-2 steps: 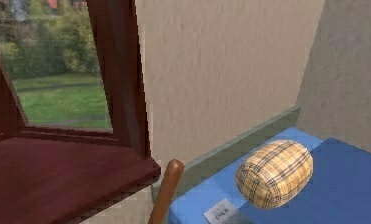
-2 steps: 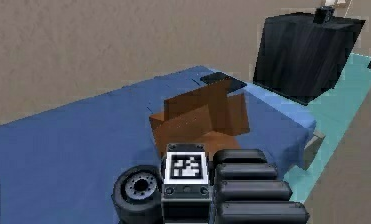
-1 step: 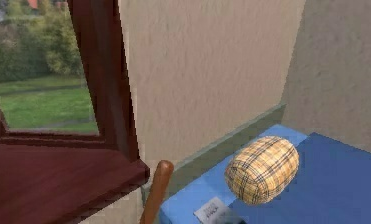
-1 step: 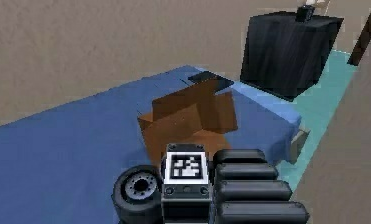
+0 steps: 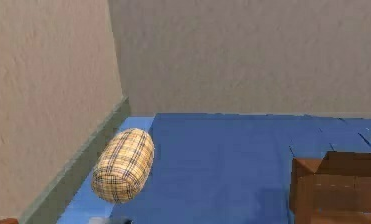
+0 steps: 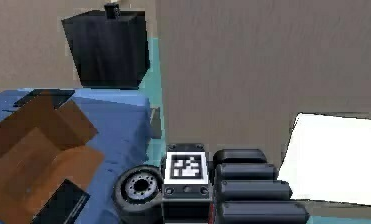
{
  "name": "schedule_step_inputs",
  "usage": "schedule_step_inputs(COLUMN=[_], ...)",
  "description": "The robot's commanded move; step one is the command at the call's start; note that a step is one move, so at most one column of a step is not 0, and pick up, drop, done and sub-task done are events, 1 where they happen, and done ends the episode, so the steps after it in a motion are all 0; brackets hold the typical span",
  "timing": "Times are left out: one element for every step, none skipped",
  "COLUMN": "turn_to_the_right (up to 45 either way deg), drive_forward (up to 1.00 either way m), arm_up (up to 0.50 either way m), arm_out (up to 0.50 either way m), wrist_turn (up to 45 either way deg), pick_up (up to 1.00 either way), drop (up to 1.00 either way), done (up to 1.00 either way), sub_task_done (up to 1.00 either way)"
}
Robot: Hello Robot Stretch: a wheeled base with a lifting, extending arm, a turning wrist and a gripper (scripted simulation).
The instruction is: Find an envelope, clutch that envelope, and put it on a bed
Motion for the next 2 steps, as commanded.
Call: schedule_step_inputs(turn_to_the_right=[45.0,45.0], drive_forward=[0.00,0.00], arm_up=[0.00,0.00], arm_out=[0.00,0.00], wrist_turn=[0.0,0.0], pick_up=[0.00,0.00], drop=[0.00,0.00], done=[0.00,0.00], sub_task_done=[0.00,0.00])
